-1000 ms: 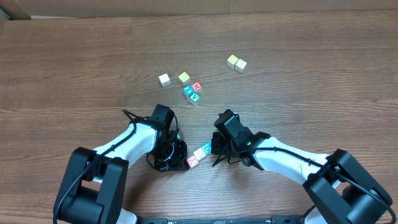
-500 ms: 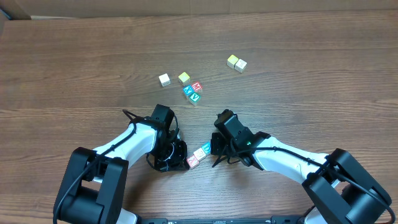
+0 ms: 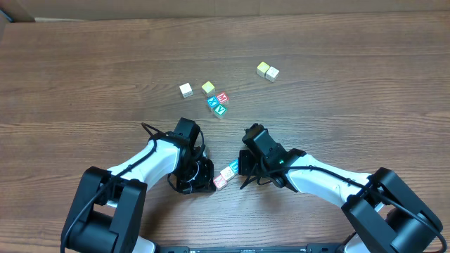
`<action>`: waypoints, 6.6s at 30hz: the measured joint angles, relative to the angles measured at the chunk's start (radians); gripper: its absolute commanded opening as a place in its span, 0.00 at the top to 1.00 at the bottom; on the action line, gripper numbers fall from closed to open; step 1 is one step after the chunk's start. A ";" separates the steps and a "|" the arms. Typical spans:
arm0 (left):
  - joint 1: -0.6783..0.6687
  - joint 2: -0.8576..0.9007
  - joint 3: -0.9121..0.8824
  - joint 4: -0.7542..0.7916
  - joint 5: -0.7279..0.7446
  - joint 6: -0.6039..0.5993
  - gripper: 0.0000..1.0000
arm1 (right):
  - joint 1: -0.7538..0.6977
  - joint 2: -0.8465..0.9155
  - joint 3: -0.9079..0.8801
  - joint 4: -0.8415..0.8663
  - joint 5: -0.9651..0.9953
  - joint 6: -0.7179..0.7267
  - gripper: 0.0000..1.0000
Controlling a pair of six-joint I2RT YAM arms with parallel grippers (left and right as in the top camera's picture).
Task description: Flip 3 blocks
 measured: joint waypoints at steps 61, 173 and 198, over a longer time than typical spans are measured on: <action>-0.034 -0.005 0.001 0.016 -0.014 -0.076 0.96 | -0.012 0.011 0.000 0.037 -0.008 -0.244 0.96; -0.159 -0.002 0.000 0.076 0.016 -0.637 0.96 | -0.026 0.045 0.000 0.117 -0.011 -0.224 0.96; -0.161 0.003 0.000 0.066 0.031 -0.885 0.96 | -0.026 0.045 0.000 0.117 -0.011 -0.221 0.96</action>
